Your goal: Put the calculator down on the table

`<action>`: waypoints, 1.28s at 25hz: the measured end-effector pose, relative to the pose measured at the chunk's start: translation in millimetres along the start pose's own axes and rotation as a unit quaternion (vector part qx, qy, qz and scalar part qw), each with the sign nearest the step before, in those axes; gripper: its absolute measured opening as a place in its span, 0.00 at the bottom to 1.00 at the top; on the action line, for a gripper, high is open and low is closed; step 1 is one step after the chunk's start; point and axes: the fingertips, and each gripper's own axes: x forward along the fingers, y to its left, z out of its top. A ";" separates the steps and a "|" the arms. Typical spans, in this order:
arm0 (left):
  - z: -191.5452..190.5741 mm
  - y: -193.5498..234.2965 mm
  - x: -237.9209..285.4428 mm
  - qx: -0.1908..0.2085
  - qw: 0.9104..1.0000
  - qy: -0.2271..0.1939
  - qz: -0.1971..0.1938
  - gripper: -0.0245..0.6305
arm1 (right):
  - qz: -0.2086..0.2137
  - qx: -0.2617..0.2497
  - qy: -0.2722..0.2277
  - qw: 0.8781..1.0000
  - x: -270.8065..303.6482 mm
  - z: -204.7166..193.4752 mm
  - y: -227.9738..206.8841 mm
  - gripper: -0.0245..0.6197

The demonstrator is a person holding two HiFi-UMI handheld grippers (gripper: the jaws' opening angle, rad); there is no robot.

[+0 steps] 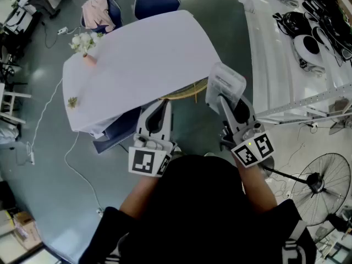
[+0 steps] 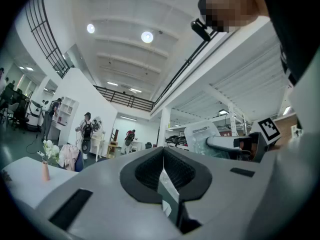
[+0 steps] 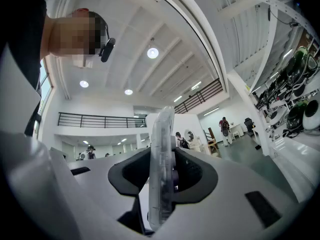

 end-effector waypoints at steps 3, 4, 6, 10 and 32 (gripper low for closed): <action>3.4 9.0 -3.8 -0.002 1.000 -0.005 0.004 0.05 | -0.005 0.001 0.000 1.000 3.3 -3.4 3.8 0.23; 3.7 12.0 -5.8 -0.003 1.000 -0.005 0.004 0.05 | -0.006 0.003 -0.001 1.000 4.3 -4.7 5.8 0.23; 3.9 19.4 -11.1 -0.001 1.000 -0.004 0.002 0.04 | -0.009 0.015 -0.005 1.000 7.4 -7.5 11.3 0.23; 0.3 36.2 -21.8 -0.018 1.000 -0.001 -0.003 0.05 | -0.021 0.055 -0.008 0.998 15.7 -12.1 17.9 0.23; -40.7 121.9 80.2 0.009 0.997 0.035 0.074 0.05 | 0.039 0.026 0.093 0.995 141.5 -63.9 -88.2 0.23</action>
